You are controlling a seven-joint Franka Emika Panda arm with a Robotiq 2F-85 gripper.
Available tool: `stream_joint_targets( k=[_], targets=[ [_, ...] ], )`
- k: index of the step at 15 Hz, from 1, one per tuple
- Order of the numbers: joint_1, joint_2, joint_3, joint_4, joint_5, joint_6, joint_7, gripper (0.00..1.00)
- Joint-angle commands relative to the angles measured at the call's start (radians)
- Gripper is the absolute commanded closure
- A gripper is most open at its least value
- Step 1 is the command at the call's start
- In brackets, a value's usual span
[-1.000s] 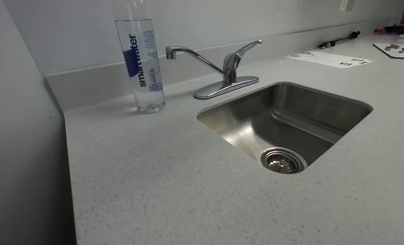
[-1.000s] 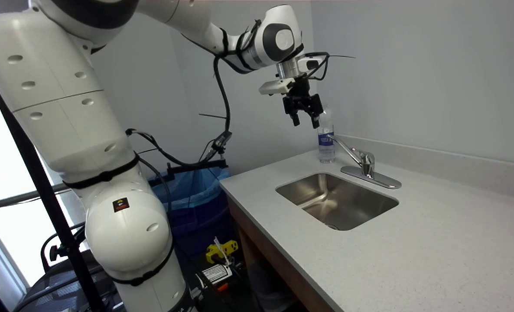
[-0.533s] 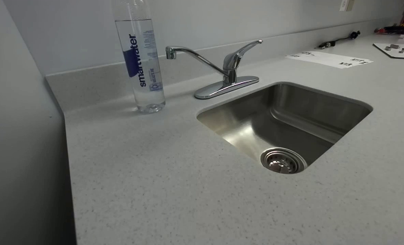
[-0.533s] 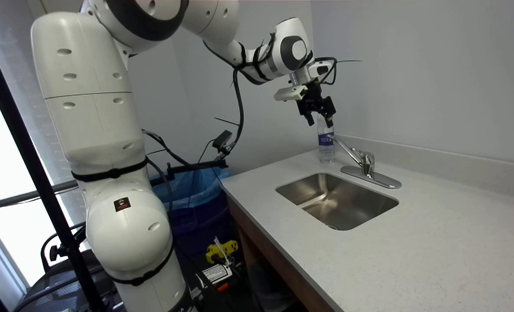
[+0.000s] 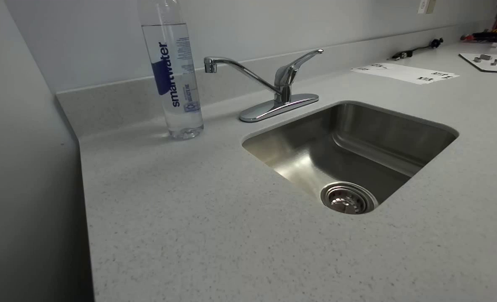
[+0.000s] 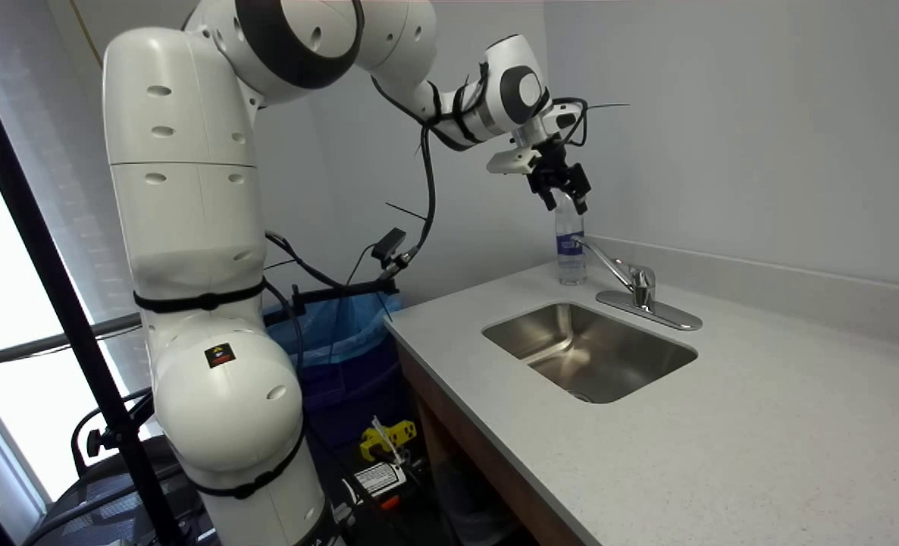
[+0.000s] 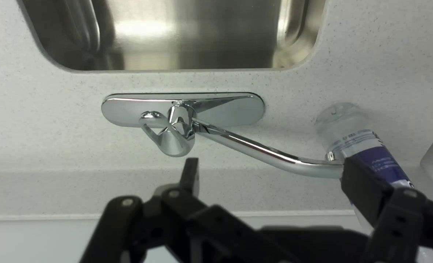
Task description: Push the faucet to the right
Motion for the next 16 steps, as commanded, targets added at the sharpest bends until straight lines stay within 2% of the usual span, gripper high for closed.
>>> stream_joint_targets(
  k=[1, 8, 16],
  targets=[
    [0.026, 0.000, -0.028, 0.005, 0.007, -0.002, -0.005, 0.00],
    [0.028, 0.008, -0.031, 0.008, -0.001, 0.003, -0.005, 0.00],
    [0.045, 0.122, -0.058, 0.106, -0.012, 0.020, 0.023, 0.00]
  ],
)
